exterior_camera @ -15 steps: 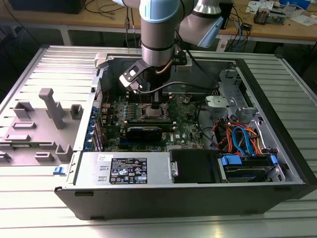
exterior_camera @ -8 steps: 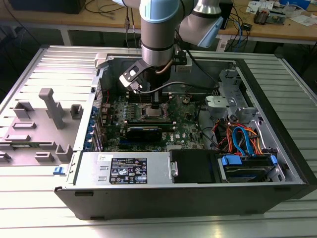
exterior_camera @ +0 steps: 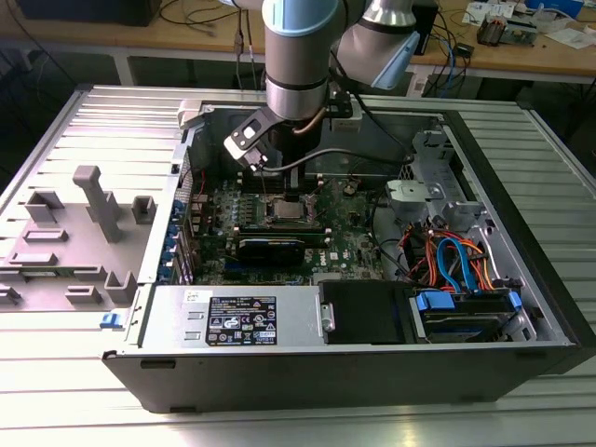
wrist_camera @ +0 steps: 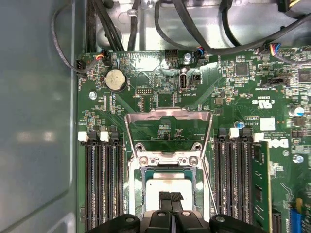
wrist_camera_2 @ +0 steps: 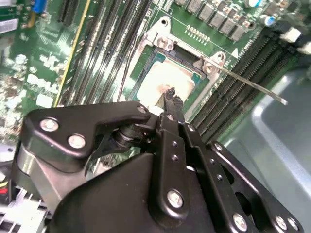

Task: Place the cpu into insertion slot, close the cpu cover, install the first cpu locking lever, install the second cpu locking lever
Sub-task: 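Close the cpu cover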

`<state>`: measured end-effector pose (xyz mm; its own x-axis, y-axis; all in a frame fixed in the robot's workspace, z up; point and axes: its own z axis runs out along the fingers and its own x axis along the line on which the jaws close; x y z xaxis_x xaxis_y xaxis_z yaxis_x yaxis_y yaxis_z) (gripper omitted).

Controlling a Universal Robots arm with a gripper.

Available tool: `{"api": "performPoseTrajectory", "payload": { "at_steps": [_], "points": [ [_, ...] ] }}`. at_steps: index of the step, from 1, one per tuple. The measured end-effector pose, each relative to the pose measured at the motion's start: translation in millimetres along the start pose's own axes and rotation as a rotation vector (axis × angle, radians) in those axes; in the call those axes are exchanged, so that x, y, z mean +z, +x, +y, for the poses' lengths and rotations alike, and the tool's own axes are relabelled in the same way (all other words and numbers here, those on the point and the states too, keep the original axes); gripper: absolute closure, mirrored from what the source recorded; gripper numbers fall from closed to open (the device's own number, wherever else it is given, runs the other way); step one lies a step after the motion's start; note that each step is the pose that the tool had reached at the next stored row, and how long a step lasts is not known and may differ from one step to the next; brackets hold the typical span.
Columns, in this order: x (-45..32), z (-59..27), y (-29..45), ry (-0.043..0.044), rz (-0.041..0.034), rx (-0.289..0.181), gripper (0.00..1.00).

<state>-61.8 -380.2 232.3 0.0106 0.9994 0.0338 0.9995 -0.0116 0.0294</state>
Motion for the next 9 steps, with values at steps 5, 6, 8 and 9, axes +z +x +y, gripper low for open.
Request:
{"api": "performPoseTrajectory", "payload": {
  "at_steps": [5, 6, 8, 9],
  "points": [
    [-11.3, 0.3, 0.4, -0.0001, 0.0001, 0.0, 0.89],
    [-11.3, 0.4, 0.4, -0.0002, 0.0003, 0.0, 0.89],
    [-11.6, 0.3, 0.4, 0.0, 0.0, 0.0, 0.89],
    [-11.8, 0.3, 0.4, 0.0, 0.0, 0.0, 0.89]
  ]
}}
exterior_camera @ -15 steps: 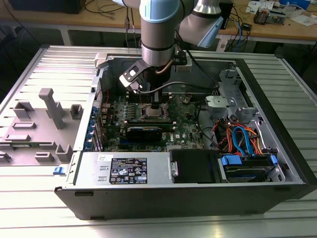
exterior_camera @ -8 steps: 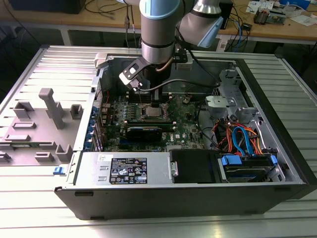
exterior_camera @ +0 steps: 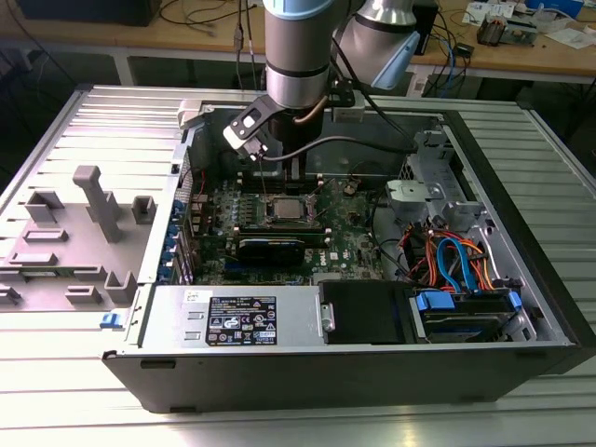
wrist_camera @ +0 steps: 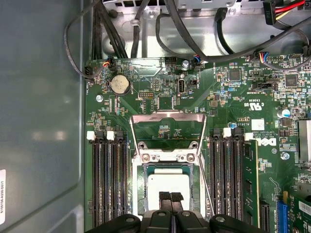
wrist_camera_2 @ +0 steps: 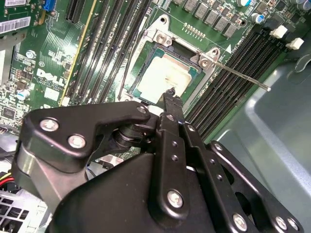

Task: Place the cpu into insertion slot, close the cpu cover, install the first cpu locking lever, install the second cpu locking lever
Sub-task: 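Close the cpu cover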

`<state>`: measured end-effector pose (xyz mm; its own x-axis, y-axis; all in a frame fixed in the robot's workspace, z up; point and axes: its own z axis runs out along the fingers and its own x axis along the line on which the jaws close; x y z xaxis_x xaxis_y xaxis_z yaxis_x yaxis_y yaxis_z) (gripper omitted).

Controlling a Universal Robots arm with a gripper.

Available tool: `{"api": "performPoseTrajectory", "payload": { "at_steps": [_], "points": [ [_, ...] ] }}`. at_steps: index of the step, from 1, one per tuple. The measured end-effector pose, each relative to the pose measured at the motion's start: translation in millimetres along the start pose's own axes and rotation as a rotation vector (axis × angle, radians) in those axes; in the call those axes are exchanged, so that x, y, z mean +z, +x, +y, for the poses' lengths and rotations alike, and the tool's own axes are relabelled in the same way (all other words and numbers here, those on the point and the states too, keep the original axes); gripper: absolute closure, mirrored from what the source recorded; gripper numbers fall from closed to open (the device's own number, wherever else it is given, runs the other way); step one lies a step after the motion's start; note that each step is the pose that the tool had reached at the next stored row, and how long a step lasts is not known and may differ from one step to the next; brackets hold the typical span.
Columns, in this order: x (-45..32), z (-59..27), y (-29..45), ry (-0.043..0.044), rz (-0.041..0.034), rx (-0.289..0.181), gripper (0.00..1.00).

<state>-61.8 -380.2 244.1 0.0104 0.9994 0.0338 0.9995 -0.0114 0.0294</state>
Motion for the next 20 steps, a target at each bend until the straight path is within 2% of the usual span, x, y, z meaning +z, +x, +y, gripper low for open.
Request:
{"api": "performPoseTrajectory", "payload": {
  "at_steps": [11, 16, 17, 19, 20],
  "points": [
    [-1.8, 0.0, 0.0, 0.0001, -0.0003, 0.0, 0.89],
    [-12.1, 0.4, 0.4, 0.0, 0.0, 0.0, 0.89],
    [-12.2, 0.8, 0.4, -0.0001, 0.0004, 0.0, 0.89],
    [-12.0, 5.5, 0.5, 0.0016, 0.0003, -0.002, 0.89],
    [-11.6, 10.9, 0.5, 0.003, 0.0005, -0.007, 0.89]
  ]
}}
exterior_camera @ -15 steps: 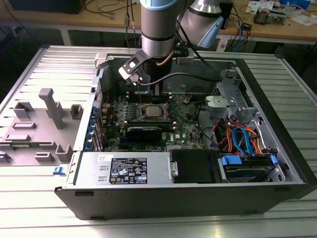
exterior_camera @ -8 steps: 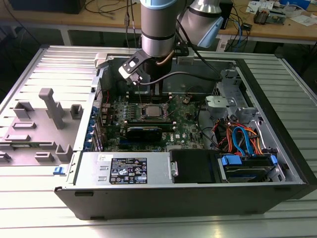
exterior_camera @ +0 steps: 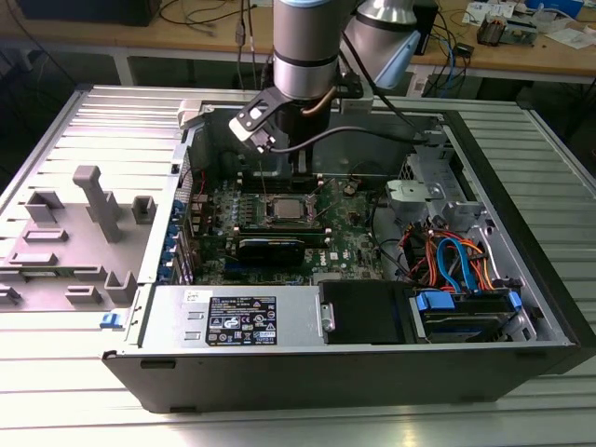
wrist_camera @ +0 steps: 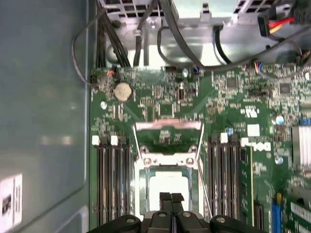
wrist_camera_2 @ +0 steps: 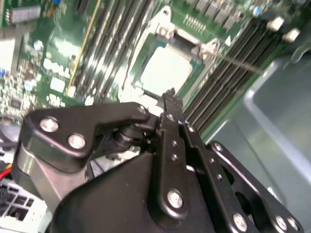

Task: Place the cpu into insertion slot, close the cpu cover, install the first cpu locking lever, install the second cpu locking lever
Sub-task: 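Close the cpu cover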

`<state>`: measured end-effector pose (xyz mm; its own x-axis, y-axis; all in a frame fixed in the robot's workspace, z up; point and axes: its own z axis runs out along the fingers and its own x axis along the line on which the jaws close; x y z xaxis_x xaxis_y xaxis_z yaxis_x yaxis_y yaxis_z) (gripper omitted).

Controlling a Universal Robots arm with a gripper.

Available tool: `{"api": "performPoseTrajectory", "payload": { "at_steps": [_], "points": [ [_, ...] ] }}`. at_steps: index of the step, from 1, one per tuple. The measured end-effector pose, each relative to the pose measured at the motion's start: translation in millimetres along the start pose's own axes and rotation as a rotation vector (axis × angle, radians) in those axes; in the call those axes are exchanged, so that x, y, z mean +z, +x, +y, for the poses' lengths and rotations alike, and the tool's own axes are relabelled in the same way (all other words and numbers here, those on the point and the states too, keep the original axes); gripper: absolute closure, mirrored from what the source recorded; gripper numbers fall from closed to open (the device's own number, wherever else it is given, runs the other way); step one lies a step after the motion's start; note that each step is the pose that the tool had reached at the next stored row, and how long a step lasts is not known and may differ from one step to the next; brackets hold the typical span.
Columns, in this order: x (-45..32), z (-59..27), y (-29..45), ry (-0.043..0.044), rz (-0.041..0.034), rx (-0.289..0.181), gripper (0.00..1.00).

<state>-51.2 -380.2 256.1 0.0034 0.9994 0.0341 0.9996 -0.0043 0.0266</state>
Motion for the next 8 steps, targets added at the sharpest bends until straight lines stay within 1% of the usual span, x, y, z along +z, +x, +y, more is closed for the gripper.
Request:
{"api": "performPoseTrajectory", "payload": {
  "at_steps": [1, 2, 5, 8],
  "points": [
    [0.1, 3.4, 0.0, 0.0014, 0.0002, -0.006, 0.89],
    [0.2, 4.8, 0.0, 0.0023, 0.0003, -0.01, 0.89],
    [-1.2, 5.3, 0.0, 0.0032, 0.0003, -0.02, 0.89],
    [-6.5, 5.5, 0.2, 0.0031, 0.0006, -0.021, 0.89]
  ]
}}
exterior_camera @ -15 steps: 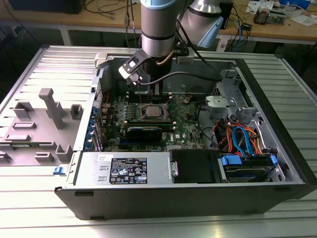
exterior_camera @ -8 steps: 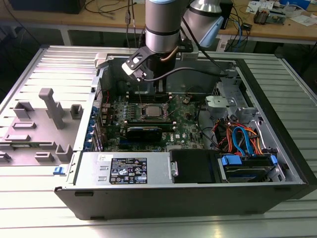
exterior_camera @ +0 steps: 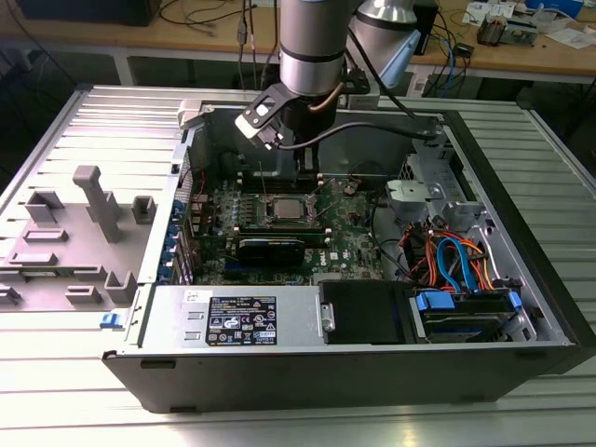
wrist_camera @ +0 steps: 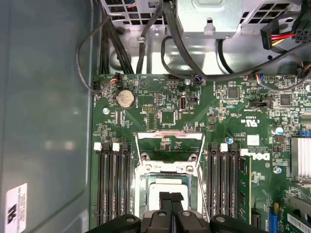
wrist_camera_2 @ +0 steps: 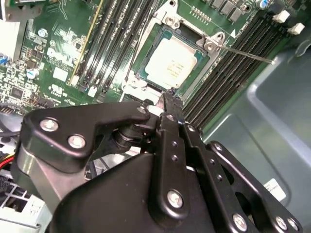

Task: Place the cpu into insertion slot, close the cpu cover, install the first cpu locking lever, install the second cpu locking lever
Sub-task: 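Close the cpu cover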

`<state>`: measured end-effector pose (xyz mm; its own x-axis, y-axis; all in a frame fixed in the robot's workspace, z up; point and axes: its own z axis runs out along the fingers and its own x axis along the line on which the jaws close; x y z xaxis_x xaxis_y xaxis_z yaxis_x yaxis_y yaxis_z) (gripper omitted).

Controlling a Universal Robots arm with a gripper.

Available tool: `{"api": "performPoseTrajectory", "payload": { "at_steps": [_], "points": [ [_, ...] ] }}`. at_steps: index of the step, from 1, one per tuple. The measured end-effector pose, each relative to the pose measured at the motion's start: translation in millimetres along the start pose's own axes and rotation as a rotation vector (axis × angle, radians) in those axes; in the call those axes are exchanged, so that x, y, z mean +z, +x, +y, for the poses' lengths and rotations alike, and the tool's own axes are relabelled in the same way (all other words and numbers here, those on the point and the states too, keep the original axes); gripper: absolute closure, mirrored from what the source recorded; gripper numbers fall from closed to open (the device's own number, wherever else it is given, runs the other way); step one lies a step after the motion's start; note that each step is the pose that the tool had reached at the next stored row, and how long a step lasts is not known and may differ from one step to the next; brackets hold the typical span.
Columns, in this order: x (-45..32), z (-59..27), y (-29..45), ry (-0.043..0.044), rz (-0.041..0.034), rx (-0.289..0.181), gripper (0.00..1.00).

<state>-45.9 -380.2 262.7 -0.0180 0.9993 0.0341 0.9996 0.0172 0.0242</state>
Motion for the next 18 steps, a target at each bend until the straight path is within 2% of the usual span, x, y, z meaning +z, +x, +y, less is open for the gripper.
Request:
{"api": "performPoseTrajectory", "payload": {
  "at_steps": [4, 11, 15, 18],
  "points": [
    [-1.1, 2.8, 0.0, 0.0003, 0.0, -0.004, 0.89],
    [-0.6, 18.8, -0.3, 0.0006, 0.0001, -0.011, 0.89],
    [-7.7, 20.3, -0.1, 0.0007, 0.0001, -0.012, 0.89],
    [-8.5, 20.9, 0.0, 0.0006, 0.0005, -0.013, 0.89]
  ]
}}
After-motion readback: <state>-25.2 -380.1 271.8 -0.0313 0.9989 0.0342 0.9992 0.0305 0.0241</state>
